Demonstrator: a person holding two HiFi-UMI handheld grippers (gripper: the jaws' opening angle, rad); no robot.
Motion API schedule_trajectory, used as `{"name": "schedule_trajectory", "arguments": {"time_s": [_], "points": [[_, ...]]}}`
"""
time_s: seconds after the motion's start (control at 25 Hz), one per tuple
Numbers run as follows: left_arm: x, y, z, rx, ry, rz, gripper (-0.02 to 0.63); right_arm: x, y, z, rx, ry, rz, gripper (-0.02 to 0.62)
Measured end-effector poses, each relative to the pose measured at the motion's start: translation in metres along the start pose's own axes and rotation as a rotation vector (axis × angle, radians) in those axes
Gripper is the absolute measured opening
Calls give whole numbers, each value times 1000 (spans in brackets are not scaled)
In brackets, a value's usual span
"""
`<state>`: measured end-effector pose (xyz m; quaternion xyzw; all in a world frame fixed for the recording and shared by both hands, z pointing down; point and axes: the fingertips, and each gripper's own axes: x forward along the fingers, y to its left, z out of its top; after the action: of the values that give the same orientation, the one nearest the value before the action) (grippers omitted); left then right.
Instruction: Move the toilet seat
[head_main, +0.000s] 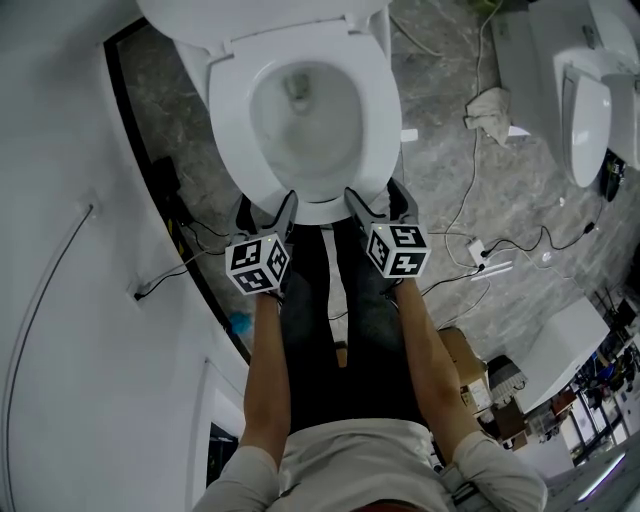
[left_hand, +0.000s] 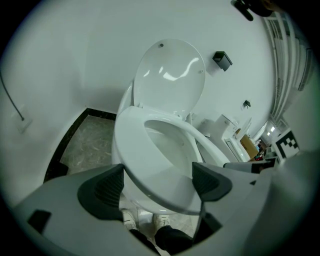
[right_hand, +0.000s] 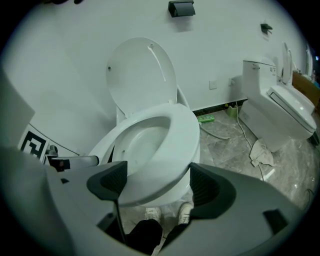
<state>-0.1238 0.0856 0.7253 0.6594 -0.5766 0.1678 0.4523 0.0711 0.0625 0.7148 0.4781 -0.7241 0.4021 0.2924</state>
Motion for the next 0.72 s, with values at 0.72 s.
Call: {"name": "schedule_trajectory", "arguments": {"time_s": [0.72], "points": [[-29, -16, 41, -56, -101, -34, 431, -34, 16, 41, 35, -95, 26, 407]]}}
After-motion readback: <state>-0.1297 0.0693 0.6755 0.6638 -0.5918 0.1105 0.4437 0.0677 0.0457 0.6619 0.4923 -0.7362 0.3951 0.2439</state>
